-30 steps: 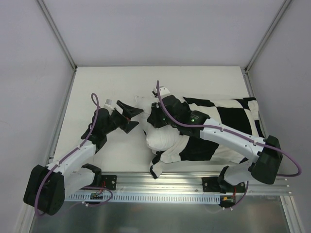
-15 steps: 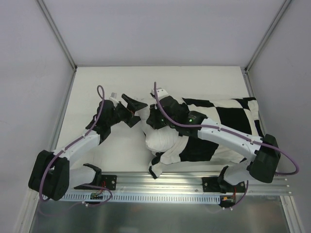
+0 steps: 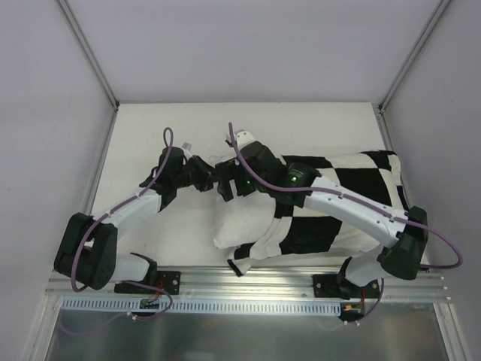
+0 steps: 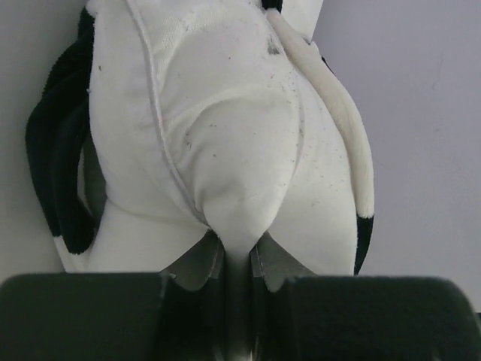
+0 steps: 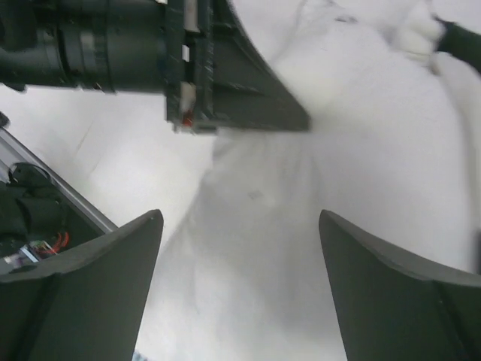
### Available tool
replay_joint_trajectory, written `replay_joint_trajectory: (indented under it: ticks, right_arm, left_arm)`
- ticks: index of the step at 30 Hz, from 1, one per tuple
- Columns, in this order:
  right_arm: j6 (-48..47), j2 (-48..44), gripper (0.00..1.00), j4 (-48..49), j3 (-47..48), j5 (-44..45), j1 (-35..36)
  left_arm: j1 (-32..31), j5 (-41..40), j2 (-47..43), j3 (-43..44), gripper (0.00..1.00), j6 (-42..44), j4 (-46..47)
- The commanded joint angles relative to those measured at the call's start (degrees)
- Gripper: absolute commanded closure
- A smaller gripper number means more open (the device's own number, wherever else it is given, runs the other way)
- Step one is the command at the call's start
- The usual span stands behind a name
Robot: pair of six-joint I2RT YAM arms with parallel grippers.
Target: Remove the pillowcase from the pillow
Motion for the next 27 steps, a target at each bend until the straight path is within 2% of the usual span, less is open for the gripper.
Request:
replay_joint_trajectory:
  ticks: [1,5,7,8,9,10,11,13,14,15,17,22,25,27]
  right_arm:
    - [-4.3,-9.7,0.11,-6.7,2.5,8.2,0.0]
    - [-4.3,-17.4,0.09,-9.6,-2.4,14.4,-4.3]
    - [-3.3,-20.4,0.08,-12.5,-5.7,14.8,-10.2]
    - [-2.9,-23.6,0.08,-13.1,-9.6,13.9,-13.0]
    - [-2.5,-25.5,0.08,-14.6,-11.6,12.9,-19.2]
    - [-2.2,-27.5,0.07,-15.0,-13.5,11.3,-22.5]
    - [-1.8,-31.5,0.07,-15.1,-17.0,7.2,-29.6]
    - [-1.8,-34.8,0.05,-15.2,-19.9,2.3,-36.7]
    - [-2.0,-35.9,0.05,-15.3,-21.2,-3.0,-40.1]
    - [-2.0,-37.2,0.05,-15.9,-23.1,-5.4,-46.0]
    - [-1.6,-37.6,0.05,-16.1,-25.4,-12.3,-52.7]
    - [3.9,-38.0,0.03,-14.5,-34.6,-19.2,-60.2]
    - [8.0,-39.3,0.03,-9.6,-41.4,-27.4,-65.9]
    - [10.6,-39.5,0.03,-2.4,-45.5,-32.8,-67.7]
  left_arm:
    - [3.2,0.2,-5.5,-0.1,1.00,4.1,-3.8]
    - [7.7,0.9,-8.8,-0.4,1.00,6.9,-6.4]
    - [10.0,2.8,-10.4,-0.1,1.00,9.1,-9.2]
    - [13.0,3.3,-11.0,-0.1,1.00,9.9,-10.0]
    - [14.7,3.8,-12.7,0.0,1.00,11.7,-11.3]
    - [16.4,4.1,-13.6,0.2,1.00,12.5,-12.5]
    - [18.2,5.1,-14.3,0.3,1.00,13.2,-14.3]
    - [24.1,6.1,-15.6,1.4,1.00,14.8,-16.1]
    - [26.1,7.4,-16.0,1.9,1.00,15.2,-16.9]
    - [30.0,8.2,-16.3,2.5,1.00,15.8,-19.3]
    - [33.6,9.2,-16.5,3.8,1.00,16.5,-20.6]
    - [41.1,8.3,-16.3,6.4,1.00,18.0,-24.9]
    - [42.0,8.6,-15.6,6.8,1.00,18.2,-25.1]
    - [42.0,9.0,-15.0,7.0,1.00,18.4,-25.0]
